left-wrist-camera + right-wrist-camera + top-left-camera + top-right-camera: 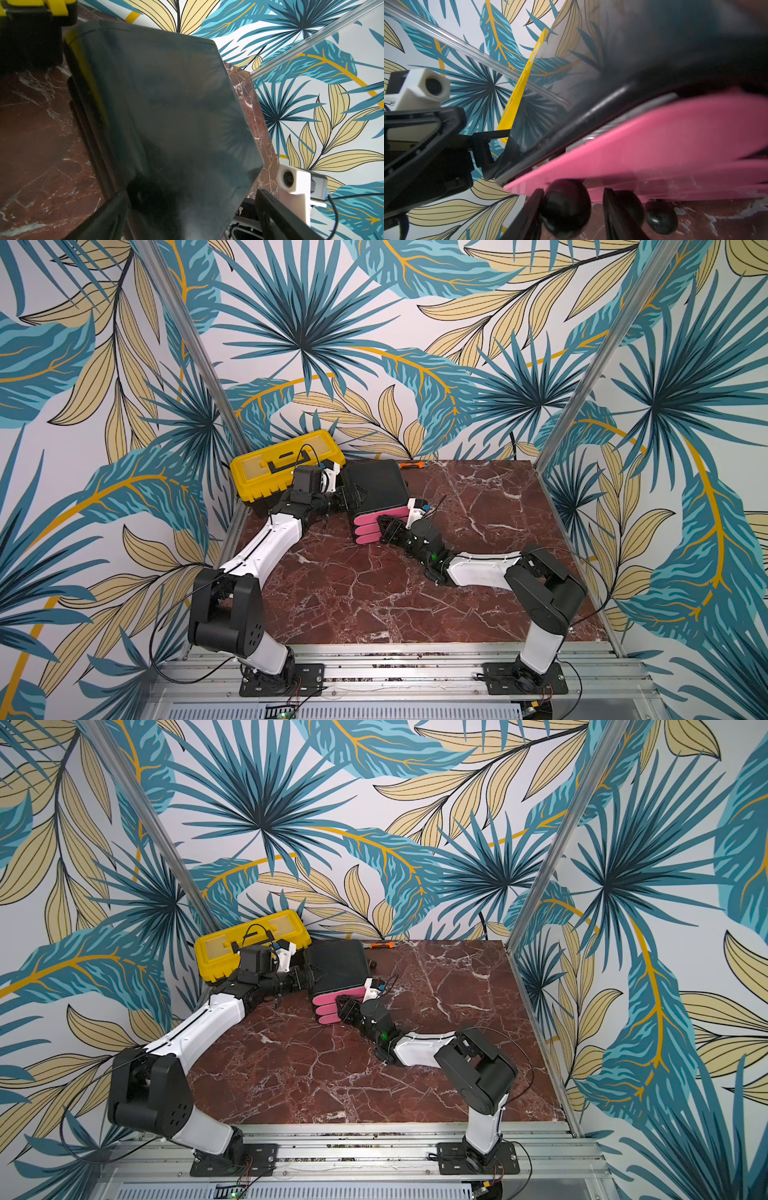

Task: Take the cookies out of the drawer
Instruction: Open the drawer in the storage box.

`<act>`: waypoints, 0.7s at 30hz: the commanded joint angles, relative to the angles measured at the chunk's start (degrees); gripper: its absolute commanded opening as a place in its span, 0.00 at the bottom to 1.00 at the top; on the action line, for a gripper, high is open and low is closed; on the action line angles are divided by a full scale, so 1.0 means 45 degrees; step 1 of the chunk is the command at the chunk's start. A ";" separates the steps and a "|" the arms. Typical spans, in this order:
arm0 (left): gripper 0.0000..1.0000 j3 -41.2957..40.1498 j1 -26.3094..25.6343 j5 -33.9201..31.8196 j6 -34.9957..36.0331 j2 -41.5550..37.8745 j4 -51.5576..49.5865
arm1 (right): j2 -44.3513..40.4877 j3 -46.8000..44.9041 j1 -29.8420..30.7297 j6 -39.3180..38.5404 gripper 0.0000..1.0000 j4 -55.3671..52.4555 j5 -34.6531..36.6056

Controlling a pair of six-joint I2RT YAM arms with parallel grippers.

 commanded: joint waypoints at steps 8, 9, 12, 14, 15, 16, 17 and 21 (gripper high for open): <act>1.00 -0.0290 -0.0099 0.0642 -0.0095 0.0165 0.0155 | -0.0697 0.0251 0.0223 -0.1082 0.34 -0.2140 0.0235; 1.00 -0.0274 -0.0121 0.0655 -0.0054 0.0181 0.0086 | -0.0798 0.0260 0.0291 -0.1180 0.33 -0.2355 0.0277; 1.00 -0.0159 -0.0152 0.0527 0.0145 0.0188 -0.0275 | -0.1176 0.0280 0.0532 -0.1478 0.29 -0.3114 0.0521; 1.00 -0.0078 -0.0174 0.0277 0.0328 0.0162 -0.0510 | -0.1503 0.0309 0.0561 -0.1616 0.27 -0.3888 0.0907; 1.00 -0.0074 -0.0189 0.0162 0.0387 0.0165 -0.0891 | -0.1662 0.0276 0.0975 -0.1664 0.26 -0.4208 0.1064; 1.00 -0.0069 -0.0187 0.0103 0.0451 0.0108 -0.0992 | -0.1819 0.0224 0.1093 -0.1762 0.26 -0.4495 0.1210; 1.00 -0.0058 -0.0185 0.0066 0.0485 0.0083 -0.1047 | -0.1989 0.0181 0.1228 -0.1818 0.26 -0.4796 0.1357; 1.00 -0.0073 -0.0200 -0.0033 0.0499 0.0079 -0.1115 | -0.2660 -0.0130 0.1643 -0.1975 0.25 -0.5779 0.1877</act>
